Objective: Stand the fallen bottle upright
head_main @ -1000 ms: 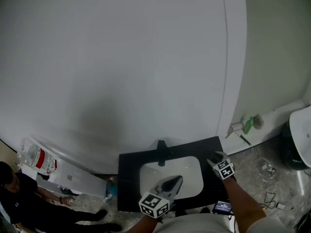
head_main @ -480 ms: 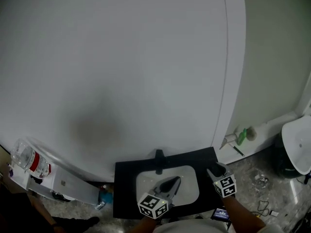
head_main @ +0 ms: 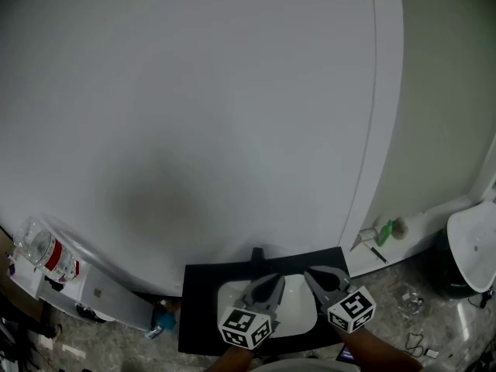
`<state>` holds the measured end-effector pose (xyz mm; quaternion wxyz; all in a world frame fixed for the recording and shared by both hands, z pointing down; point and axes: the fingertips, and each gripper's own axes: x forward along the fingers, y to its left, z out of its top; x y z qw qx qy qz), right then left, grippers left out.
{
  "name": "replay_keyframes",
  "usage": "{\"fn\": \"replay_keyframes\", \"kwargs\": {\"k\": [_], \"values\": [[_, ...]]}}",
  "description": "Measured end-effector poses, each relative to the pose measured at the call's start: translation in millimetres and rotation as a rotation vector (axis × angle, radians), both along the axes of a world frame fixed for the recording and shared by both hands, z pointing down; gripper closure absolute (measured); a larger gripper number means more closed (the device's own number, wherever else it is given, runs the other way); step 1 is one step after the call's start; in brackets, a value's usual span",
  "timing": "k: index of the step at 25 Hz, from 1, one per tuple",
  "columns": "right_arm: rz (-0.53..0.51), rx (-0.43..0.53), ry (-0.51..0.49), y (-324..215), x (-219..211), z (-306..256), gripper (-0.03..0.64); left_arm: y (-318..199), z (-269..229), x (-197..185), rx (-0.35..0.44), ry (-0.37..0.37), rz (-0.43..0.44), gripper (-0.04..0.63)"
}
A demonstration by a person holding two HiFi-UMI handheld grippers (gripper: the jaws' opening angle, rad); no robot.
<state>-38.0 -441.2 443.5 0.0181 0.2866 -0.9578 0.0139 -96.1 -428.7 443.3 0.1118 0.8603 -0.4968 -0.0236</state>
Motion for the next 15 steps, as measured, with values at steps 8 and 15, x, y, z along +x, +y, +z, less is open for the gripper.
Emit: {"fn": "replay_keyframes", "kwargs": {"k": [8, 15], "values": [[-0.067, 0.022, -0.026, 9, -45, -37, 0.617, 3, -20, -13, 0.015, 0.015, -0.04, 0.589], [-0.065, -0.008, -0.039, 9, -51, -31, 0.615, 2, -27, -24, 0.041, -0.001, -0.058, 0.589]]}}
